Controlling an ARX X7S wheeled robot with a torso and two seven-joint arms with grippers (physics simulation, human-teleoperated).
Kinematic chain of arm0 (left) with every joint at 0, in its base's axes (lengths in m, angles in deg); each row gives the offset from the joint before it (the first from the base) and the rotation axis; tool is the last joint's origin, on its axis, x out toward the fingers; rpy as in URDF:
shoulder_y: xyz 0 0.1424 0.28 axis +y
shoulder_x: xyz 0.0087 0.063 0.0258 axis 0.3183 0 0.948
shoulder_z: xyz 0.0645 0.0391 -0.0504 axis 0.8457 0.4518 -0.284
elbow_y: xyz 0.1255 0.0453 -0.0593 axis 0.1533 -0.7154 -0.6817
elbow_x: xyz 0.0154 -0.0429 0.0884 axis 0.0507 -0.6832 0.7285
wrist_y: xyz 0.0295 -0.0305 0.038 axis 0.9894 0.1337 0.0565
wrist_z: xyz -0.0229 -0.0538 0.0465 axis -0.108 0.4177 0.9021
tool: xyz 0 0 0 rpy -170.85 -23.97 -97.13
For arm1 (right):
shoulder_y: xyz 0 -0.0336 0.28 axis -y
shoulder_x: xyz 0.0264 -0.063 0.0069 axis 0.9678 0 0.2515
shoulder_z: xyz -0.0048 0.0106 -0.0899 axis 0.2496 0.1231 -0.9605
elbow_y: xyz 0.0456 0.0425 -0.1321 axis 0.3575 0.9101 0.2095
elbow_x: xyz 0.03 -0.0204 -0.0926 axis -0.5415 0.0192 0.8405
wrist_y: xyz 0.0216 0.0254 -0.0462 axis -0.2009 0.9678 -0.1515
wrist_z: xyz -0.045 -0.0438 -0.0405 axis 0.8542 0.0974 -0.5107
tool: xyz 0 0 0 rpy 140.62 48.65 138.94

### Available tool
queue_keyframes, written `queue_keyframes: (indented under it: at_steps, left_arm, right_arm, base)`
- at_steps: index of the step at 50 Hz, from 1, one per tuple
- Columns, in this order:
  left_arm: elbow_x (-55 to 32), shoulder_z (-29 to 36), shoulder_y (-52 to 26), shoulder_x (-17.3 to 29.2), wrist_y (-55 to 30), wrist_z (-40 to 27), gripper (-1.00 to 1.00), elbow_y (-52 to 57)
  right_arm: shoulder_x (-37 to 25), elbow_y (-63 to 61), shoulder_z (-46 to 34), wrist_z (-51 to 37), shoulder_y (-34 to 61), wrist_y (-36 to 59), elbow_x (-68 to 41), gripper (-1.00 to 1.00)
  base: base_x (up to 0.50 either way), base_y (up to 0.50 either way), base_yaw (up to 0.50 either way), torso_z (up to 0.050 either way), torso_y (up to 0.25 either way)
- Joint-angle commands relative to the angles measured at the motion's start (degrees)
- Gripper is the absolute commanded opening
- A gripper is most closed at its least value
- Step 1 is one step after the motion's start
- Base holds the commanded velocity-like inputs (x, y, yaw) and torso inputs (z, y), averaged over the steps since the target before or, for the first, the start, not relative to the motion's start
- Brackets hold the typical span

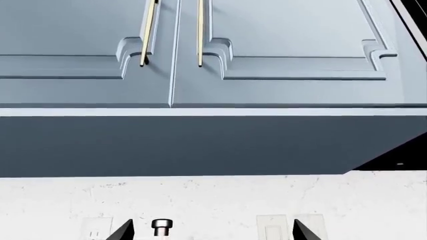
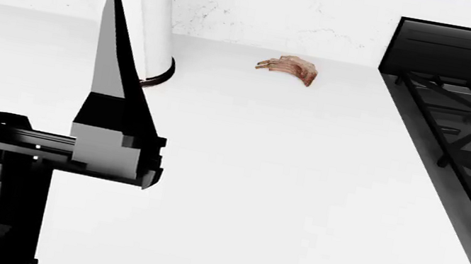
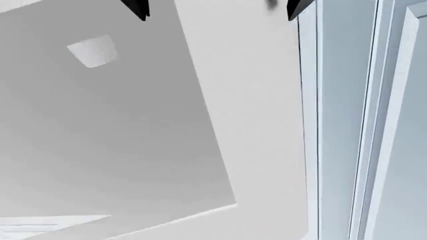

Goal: Close the microwave door

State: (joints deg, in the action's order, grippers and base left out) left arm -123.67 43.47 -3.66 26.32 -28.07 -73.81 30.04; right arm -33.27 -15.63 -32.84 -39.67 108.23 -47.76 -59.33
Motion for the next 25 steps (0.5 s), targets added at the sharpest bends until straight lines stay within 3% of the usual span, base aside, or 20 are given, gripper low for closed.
queue_keyframes:
  at_steps: [1,17,25]
  left_arm:
    - [0.2,-0.3,0.6,-0.3,-0.4,0.2,1.00,-0.2]
    - [0.2,-0.7,1.3,-0.7,-0.9,0.7,1.00,-0.5]
    - [0.4,-0.9,1.8,-0.9,-1.0,1.0,1.00,-0.8]
  right_arm:
    - [-0.5,6.9,1.3,1.5,2.5,-2.2,-0.5,1.00]
    - [-0.5,19.2,3.4,9.4,8.3,-2.7,-2.8,1.00]
    - [-1.2,20.4,7.9,12.9,10.3,3.3,-5.5,1.00]
  base:
    - [0.00,0.00,0.00,0.000,0.000]
    - [0.00,0.00,0.00,0.000,0.000]
    - [0.00,0.00,0.00,0.000,0.000]
